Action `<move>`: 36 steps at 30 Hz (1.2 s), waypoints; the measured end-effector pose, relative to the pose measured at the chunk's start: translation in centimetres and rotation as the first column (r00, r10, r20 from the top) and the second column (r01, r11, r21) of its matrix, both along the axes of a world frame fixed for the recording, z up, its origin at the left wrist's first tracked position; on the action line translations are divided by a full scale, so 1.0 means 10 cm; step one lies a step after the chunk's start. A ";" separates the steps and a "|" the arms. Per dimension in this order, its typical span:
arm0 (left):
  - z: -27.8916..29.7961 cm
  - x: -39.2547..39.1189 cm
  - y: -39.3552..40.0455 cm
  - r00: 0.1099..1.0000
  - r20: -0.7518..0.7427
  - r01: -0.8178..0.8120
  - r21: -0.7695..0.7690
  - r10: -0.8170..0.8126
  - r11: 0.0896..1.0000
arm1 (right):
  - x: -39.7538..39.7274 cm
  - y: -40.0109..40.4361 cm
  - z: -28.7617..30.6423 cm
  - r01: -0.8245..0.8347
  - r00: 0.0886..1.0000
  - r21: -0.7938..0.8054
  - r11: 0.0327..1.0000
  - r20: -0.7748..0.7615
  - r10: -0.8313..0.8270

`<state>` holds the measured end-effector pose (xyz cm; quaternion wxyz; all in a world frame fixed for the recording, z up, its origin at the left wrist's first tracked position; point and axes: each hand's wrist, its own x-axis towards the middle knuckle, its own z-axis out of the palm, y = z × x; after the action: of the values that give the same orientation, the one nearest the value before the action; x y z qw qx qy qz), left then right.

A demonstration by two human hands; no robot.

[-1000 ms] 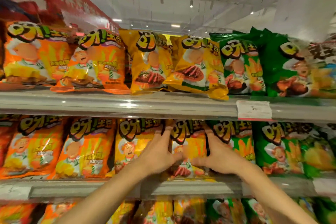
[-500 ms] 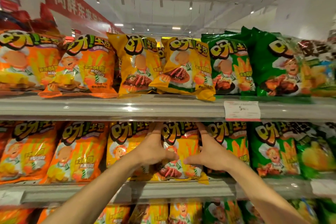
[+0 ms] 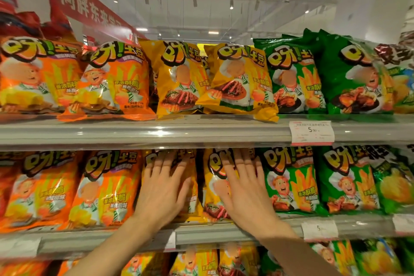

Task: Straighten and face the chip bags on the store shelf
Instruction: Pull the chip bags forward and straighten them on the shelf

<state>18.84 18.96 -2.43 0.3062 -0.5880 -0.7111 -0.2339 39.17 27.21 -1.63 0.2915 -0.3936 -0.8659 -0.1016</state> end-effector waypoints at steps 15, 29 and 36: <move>-0.19 -0.21 0.10 0.998 0.049 -0.040 -0.136 0.047 0.990 | -0.35 0.00 -0.13 0.125 0.987 0.021 0.992 0.102 -0.127; 0.02 1.10 0.19 0.920 0.190 0.316 0.151 -0.342 0.936 | 1.04 0.34 0.04 -0.115 0.953 -0.035 0.993 -0.285 0.101; 0.15 1.99 0.70 0.825 0.493 0.334 -0.028 -0.278 0.942 | 1.87 0.88 0.26 -0.055 0.972 -0.243 0.969 -0.237 -0.004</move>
<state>38.75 26.01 -0.96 0.0443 -0.6339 -0.6733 -0.3781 57.92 35.98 0.94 0.3420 -0.4248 -0.8362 0.0585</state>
